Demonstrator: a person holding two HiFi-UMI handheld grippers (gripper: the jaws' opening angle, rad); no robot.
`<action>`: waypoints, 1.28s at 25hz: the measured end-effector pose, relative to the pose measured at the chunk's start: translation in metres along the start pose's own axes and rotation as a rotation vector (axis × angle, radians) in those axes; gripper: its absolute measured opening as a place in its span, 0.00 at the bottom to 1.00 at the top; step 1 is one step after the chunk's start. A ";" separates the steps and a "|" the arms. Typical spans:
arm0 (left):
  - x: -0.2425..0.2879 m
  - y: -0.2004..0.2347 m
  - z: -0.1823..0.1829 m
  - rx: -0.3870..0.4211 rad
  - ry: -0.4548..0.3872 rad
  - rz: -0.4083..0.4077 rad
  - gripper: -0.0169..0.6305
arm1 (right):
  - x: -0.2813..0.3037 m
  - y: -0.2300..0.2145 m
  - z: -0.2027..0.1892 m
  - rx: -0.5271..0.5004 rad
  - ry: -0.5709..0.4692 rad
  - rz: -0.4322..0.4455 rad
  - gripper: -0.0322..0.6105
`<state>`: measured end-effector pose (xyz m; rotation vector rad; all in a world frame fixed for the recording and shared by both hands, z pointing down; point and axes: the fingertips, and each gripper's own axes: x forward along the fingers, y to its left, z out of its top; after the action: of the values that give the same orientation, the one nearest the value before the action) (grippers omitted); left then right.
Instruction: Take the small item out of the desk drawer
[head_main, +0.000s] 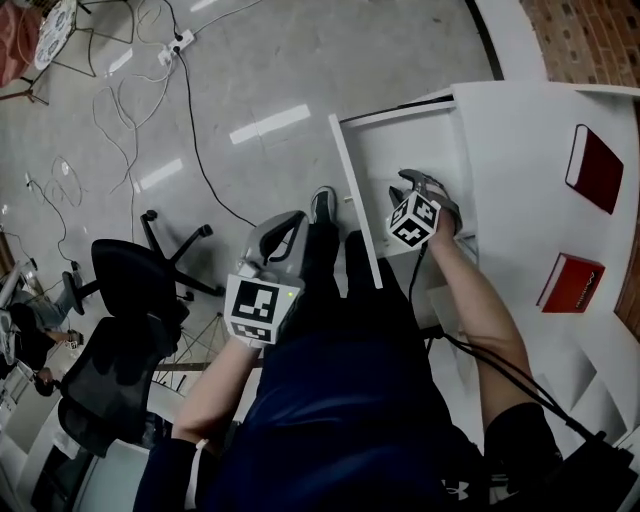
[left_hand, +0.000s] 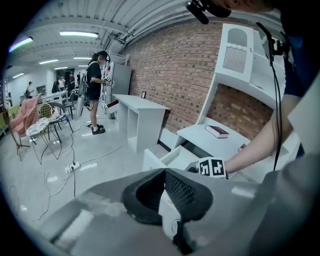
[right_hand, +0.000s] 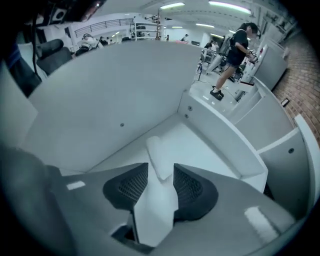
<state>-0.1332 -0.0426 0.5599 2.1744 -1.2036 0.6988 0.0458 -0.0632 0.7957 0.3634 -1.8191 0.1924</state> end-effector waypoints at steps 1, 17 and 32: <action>-0.003 0.003 -0.003 -0.008 0.005 0.009 0.03 | 0.006 0.001 -0.002 -0.024 0.022 -0.004 0.31; -0.014 0.016 -0.029 -0.043 0.061 0.050 0.03 | 0.047 0.013 -0.018 -0.090 0.076 0.040 0.25; 0.007 -0.018 0.021 0.045 0.006 -0.048 0.03 | -0.045 -0.003 0.020 0.505 -0.233 0.040 0.24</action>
<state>-0.1110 -0.0526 0.5457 2.2289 -1.1392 0.7175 0.0391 -0.0654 0.7468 0.7271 -1.9952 0.6662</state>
